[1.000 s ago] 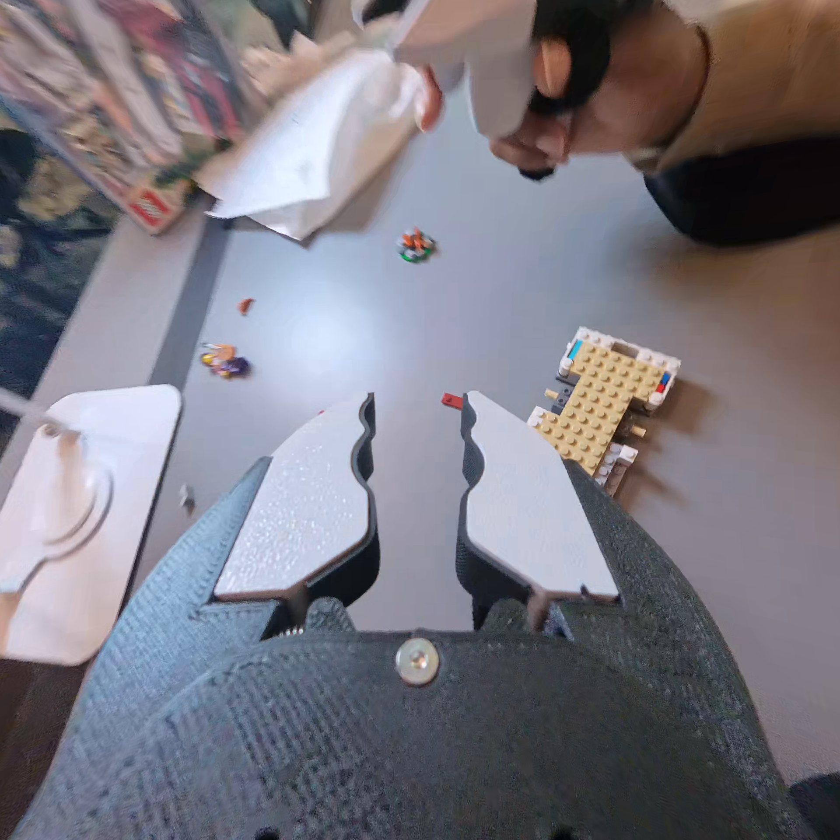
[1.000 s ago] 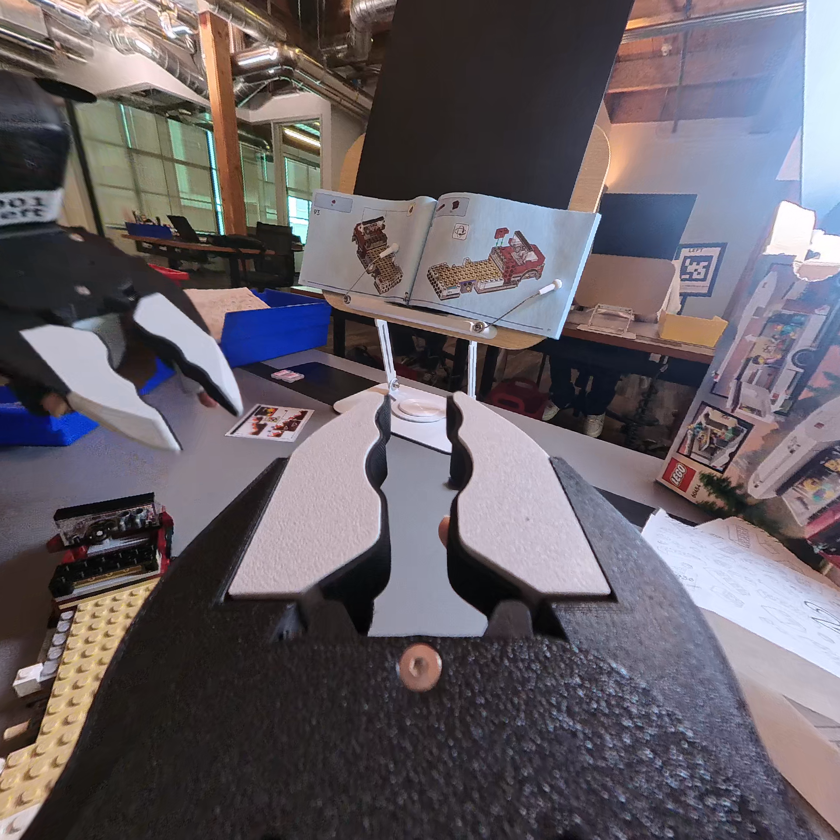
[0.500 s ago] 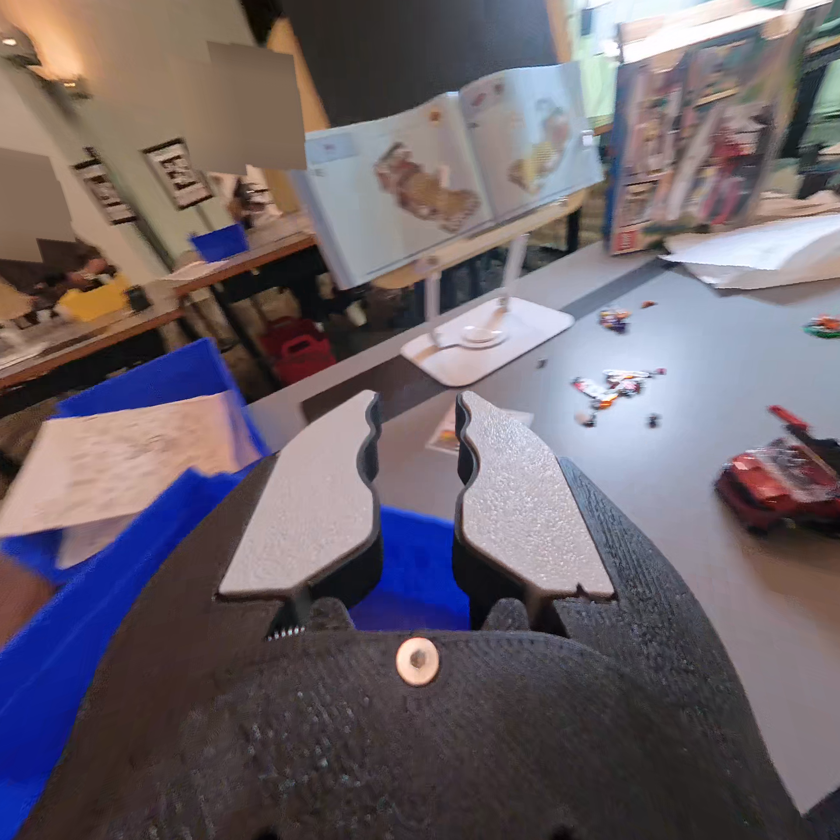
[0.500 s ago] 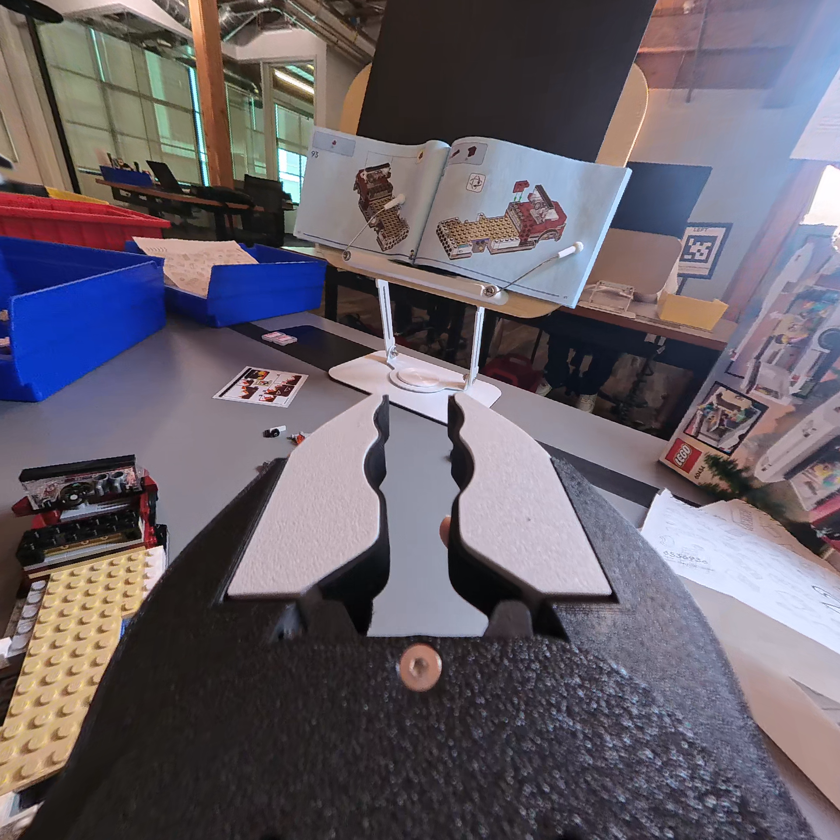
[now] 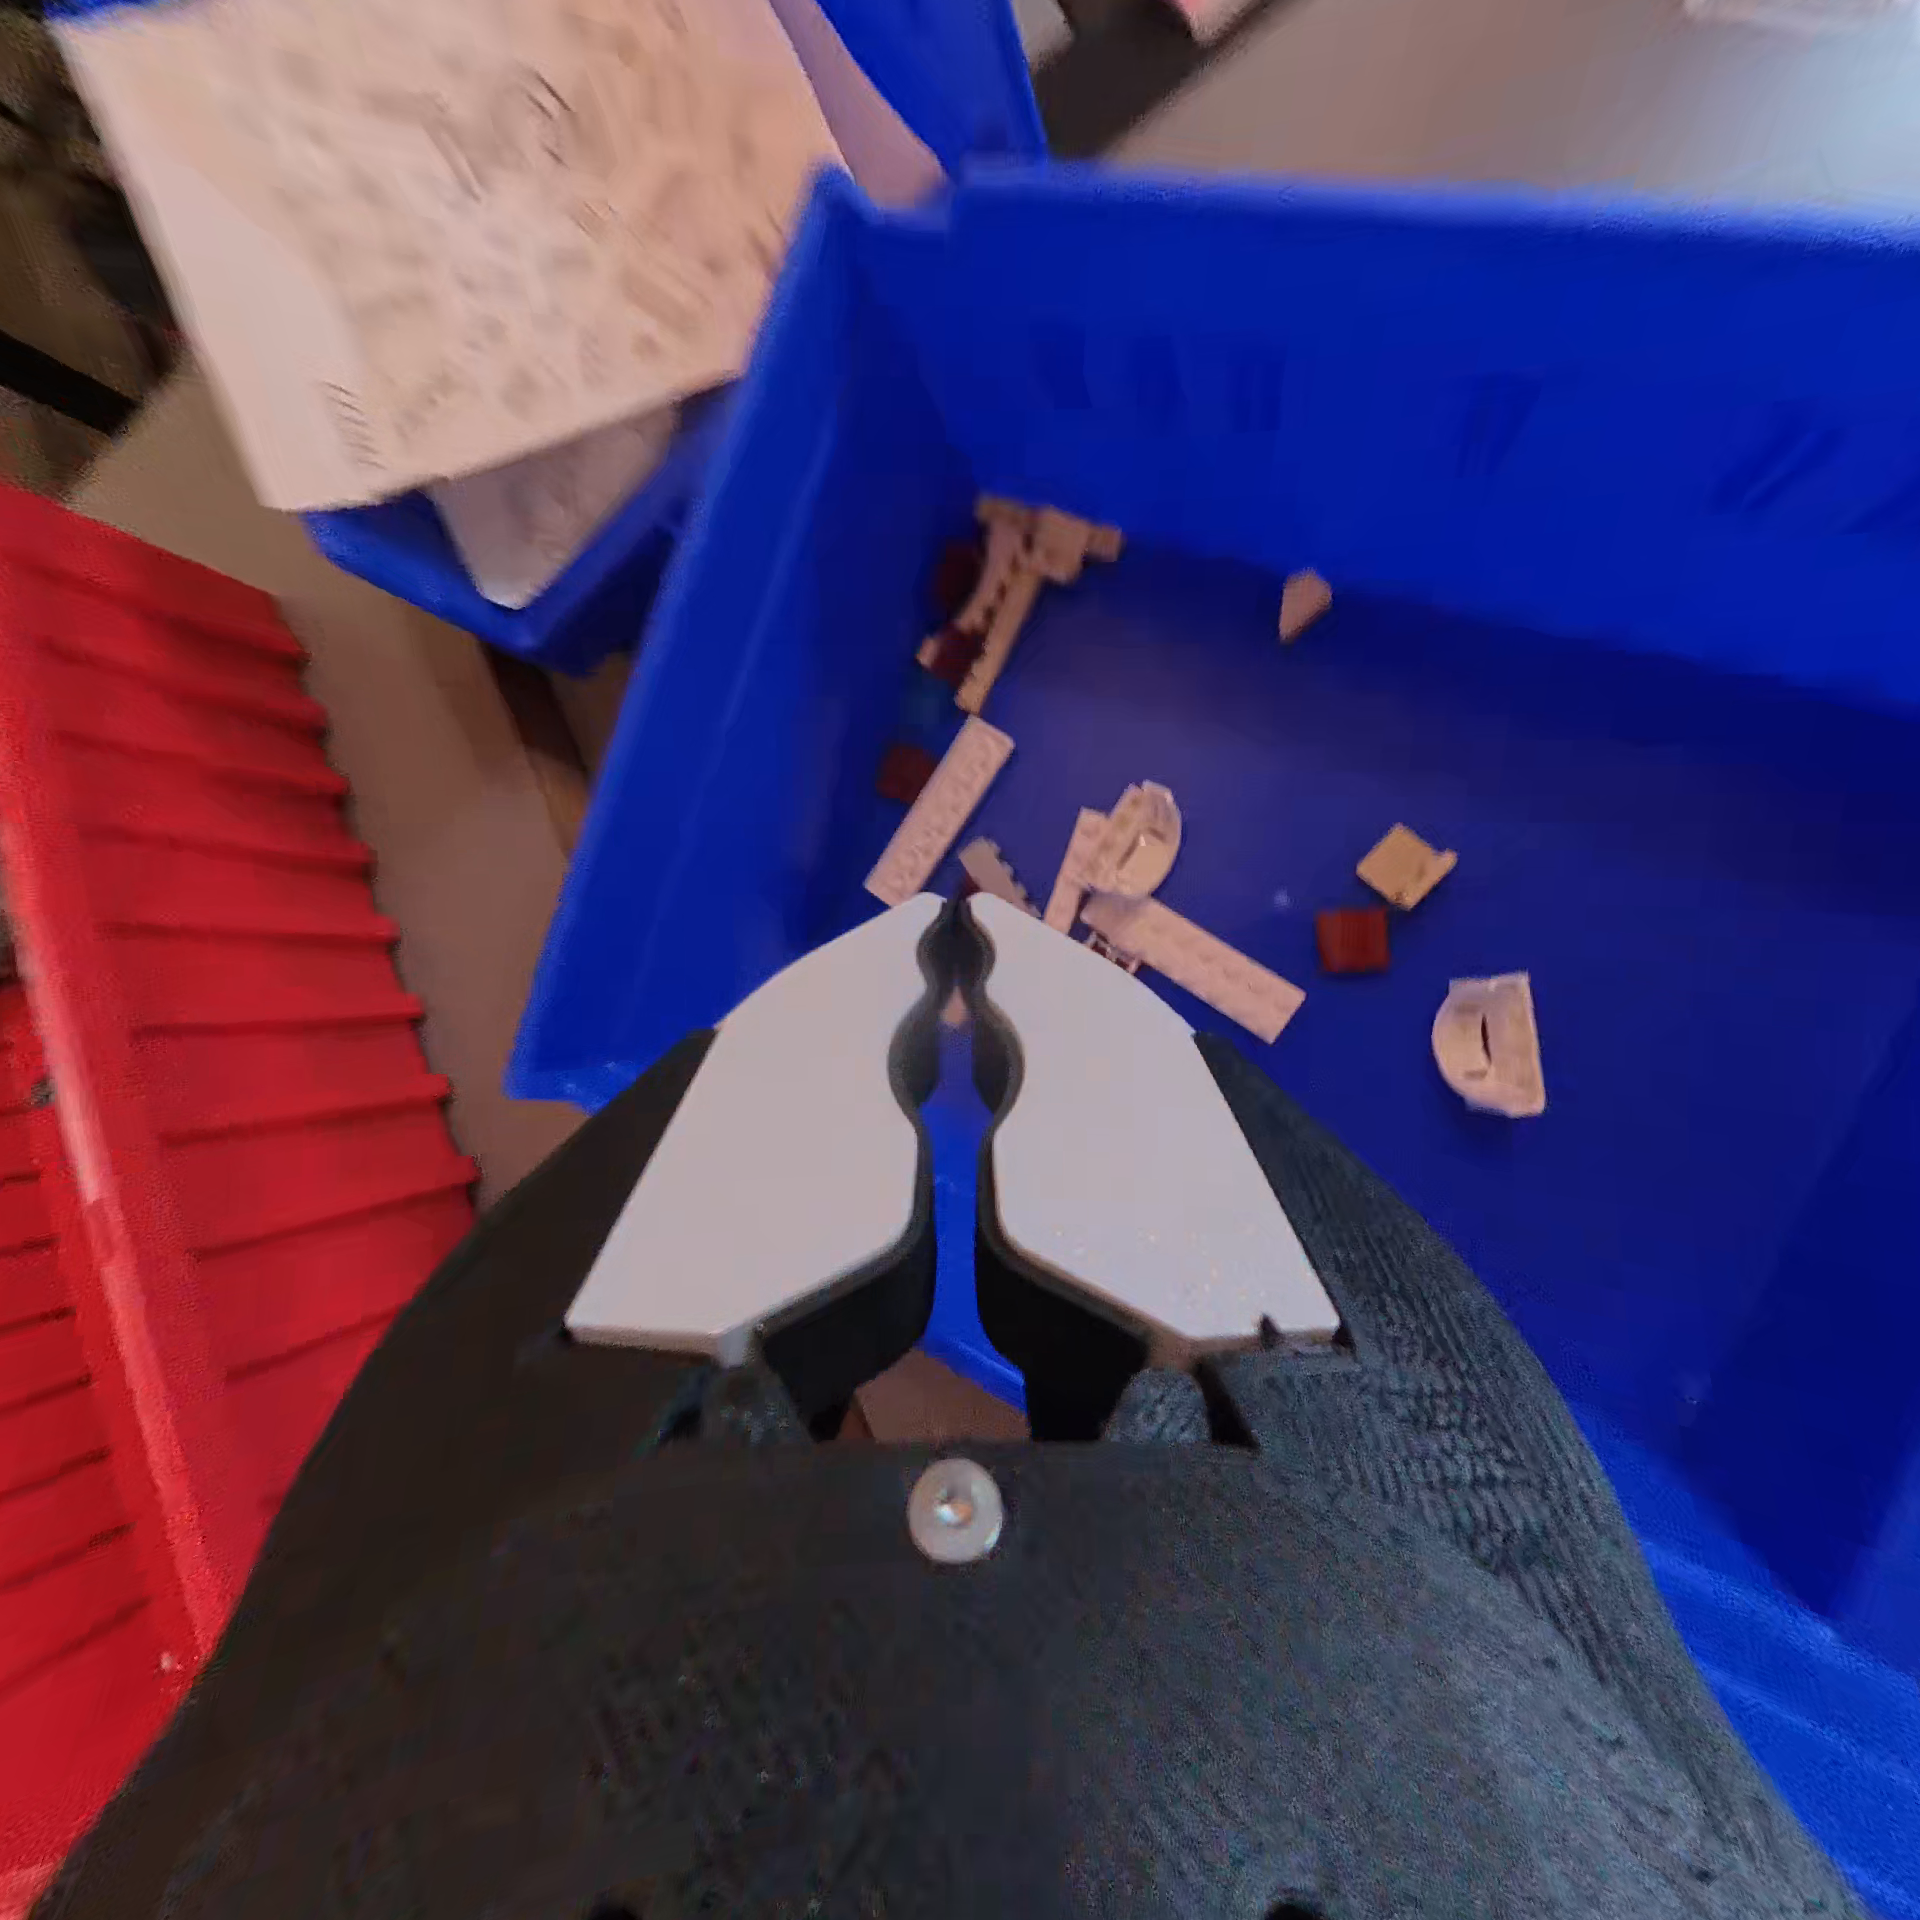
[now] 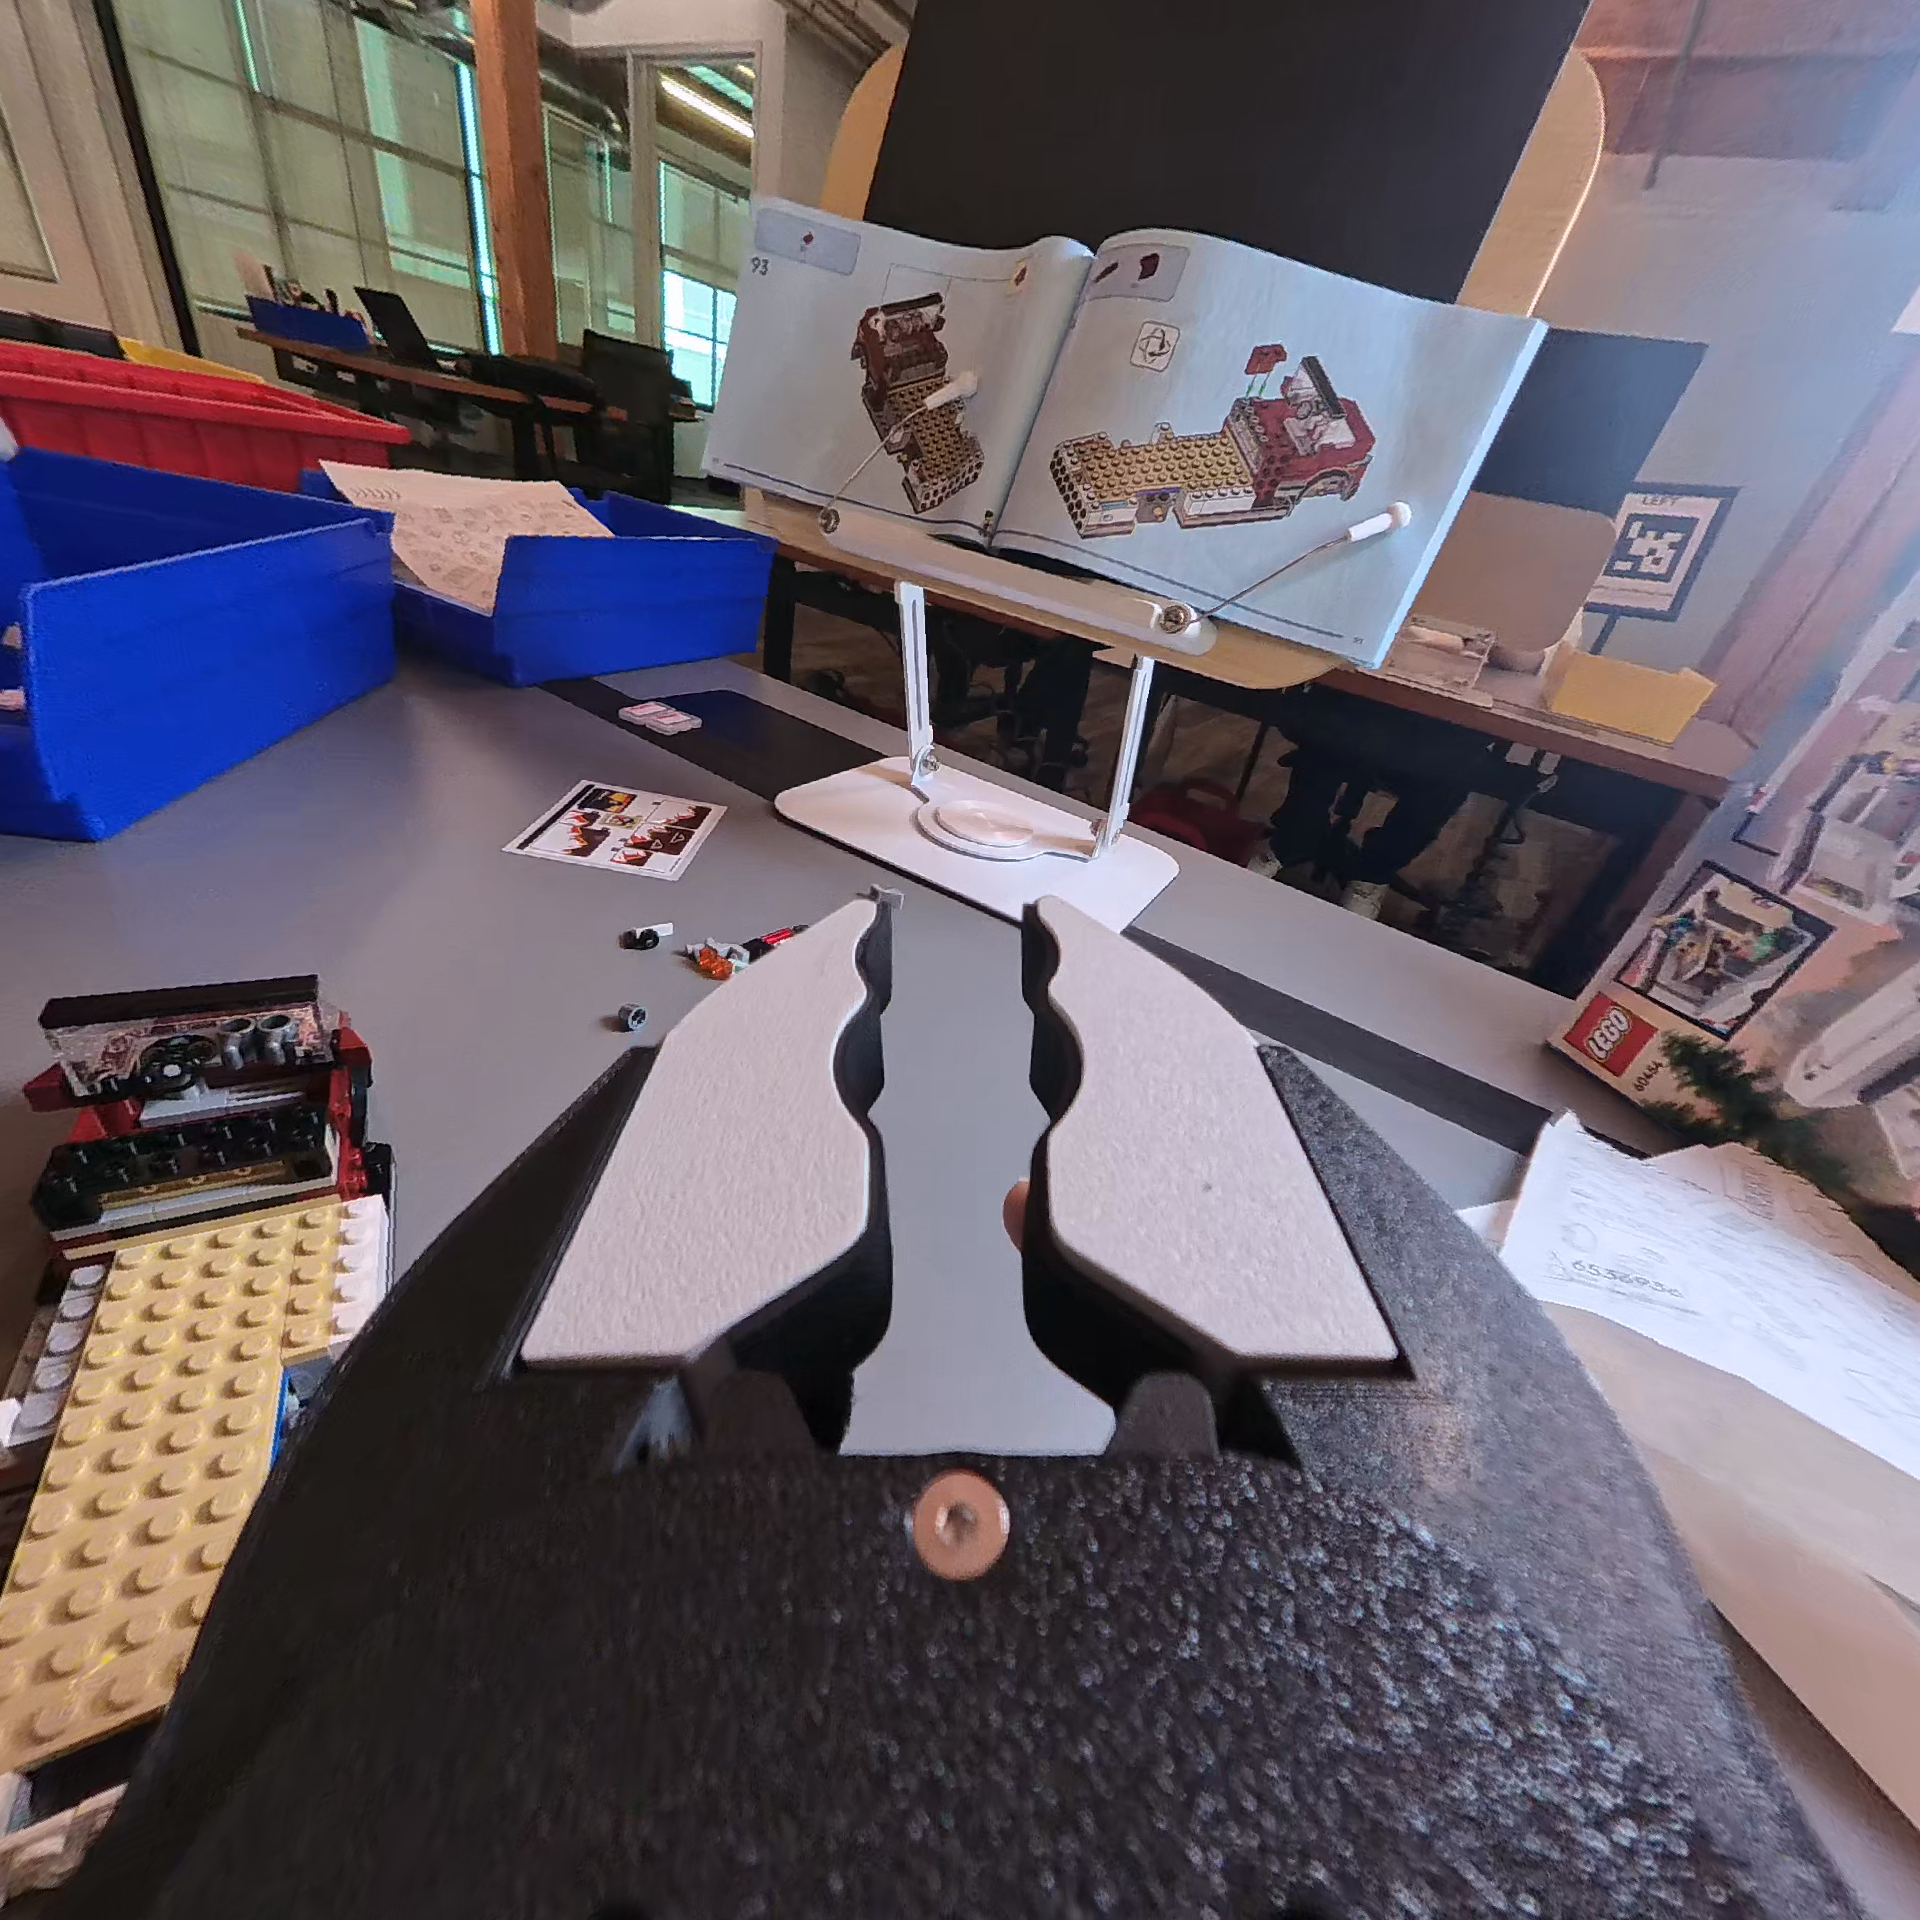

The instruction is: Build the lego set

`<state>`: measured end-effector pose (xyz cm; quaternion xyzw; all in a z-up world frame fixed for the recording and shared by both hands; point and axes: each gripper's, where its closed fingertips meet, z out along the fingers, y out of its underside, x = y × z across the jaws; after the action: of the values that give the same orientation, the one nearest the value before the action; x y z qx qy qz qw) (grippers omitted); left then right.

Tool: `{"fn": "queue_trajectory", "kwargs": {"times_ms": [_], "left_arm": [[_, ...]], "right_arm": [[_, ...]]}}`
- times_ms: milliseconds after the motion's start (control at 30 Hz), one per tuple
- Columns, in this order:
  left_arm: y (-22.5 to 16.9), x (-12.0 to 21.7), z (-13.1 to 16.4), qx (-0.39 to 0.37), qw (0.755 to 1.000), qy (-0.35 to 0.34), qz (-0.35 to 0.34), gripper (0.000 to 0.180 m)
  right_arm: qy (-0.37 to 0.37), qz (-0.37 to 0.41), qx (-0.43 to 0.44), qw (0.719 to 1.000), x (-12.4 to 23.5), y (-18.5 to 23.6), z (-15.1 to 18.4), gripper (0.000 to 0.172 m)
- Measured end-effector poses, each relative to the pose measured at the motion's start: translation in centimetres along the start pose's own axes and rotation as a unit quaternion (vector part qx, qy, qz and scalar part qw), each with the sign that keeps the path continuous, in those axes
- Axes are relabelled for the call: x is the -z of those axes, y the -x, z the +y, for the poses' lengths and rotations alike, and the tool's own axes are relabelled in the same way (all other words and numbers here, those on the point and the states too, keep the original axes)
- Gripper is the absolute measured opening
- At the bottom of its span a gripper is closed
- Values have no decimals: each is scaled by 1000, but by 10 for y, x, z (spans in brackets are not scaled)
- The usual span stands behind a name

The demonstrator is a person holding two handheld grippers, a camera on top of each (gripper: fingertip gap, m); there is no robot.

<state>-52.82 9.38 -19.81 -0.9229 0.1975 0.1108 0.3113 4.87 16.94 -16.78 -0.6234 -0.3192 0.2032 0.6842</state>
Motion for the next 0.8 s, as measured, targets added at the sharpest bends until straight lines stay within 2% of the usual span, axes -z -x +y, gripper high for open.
{"fn": "queue_trajectory", "kwargs": {"times_ms": [100,233,400,467,500,600,667,733,800], "left_arm": [[-4,-30,17,-85,992,90,35,1],[-7,-59,46,-186,957,211,76,28],[-5,-76,59,-232,928,272,107,23],[-6,-80,59,-240,924,275,115,13],[-7,-81,58,-242,923,274,118,6],[-9,-75,51,-243,929,255,116,6],[-10,-63,35,-232,945,204,110,5],[-24,-42,6,-213,963,112,119,5],[-56,-8,-38,-189,969,-26,156,5]], "right_arm": [[5,-2,5,1000,-2,2,2,24],[10,-2,6,1000,-3,3,5,24],[16,-1,-1,1000,-4,1,10,24],[18,-1,-2,1000,-4,0,11,24],[19,-1,-2,1000,-4,0,12,24],[19,-2,-3,1000,-4,0,12,24],[16,-4,-4,1000,-4,0,10,24],[13,-11,-6,1000,-3,3,7,24],[7,-26,-7,1000,-4,10,3,24]]}}
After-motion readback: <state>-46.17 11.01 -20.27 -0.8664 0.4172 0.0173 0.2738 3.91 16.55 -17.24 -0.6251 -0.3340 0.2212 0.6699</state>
